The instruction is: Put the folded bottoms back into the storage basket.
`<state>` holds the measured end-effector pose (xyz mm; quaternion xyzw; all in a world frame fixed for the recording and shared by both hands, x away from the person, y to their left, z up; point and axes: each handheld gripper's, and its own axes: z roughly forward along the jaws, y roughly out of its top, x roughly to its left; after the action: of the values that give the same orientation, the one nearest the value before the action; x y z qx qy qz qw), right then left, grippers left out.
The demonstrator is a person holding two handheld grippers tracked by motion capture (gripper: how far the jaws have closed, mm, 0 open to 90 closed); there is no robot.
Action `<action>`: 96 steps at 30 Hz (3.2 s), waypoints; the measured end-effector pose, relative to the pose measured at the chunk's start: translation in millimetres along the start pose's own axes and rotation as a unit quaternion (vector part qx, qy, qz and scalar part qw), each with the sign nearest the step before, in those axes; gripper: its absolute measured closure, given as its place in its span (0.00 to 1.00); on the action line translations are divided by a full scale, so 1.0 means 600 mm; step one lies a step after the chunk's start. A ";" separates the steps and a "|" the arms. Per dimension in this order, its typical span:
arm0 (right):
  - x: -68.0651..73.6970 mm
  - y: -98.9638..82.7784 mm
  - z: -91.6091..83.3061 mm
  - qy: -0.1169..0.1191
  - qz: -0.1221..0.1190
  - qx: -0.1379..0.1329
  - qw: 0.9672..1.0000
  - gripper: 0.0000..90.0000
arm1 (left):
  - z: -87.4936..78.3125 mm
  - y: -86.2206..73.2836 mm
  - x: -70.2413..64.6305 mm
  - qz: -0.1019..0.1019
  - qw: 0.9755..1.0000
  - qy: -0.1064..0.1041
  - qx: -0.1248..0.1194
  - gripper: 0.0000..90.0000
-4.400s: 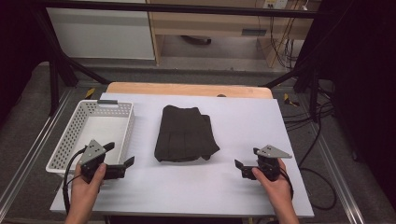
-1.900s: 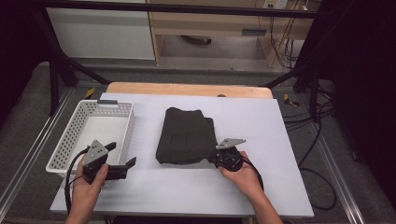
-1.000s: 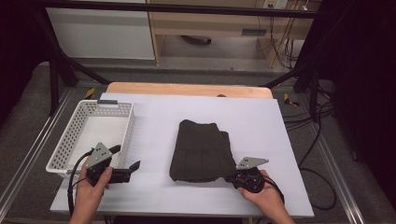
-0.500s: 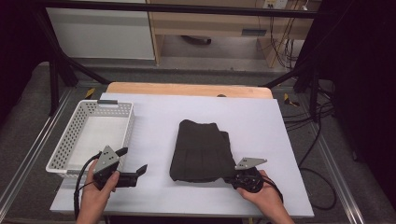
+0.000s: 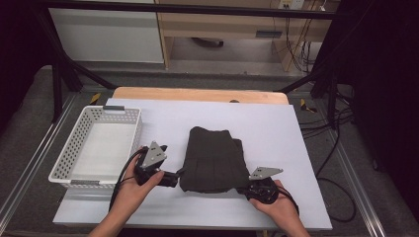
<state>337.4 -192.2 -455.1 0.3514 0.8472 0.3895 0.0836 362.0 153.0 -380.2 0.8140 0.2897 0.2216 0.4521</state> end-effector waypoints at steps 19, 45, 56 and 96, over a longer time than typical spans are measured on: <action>0.000 -0.003 0.000 -0.002 -0.014 -0.008 1.000 0.91 | 0.094 0.042 0.030 -0.020 1.000 0.013 0.014 0.07; 0.002 -0.004 0.000 -0.004 -0.016 -0.008 1.000 0.91 | 0.170 0.020 0.039 -0.042 0.997 0.001 0.065 0.06; 0.002 -0.004 0.001 -0.006 -0.023 -0.009 1.000 0.91 | 0.182 0.010 0.047 -0.057 0.996 -0.010 0.075 0.02; 0.003 -0.003 0.001 -0.007 -0.033 -0.006 0.999 0.91 | 0.197 -0.009 0.060 -0.150 0.983 -0.058 0.093 0.05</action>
<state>335.2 -191.8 -456.5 0.3249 0.8554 0.3896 0.1045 460.7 107.9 -439.8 0.8116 0.4010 0.0762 0.4180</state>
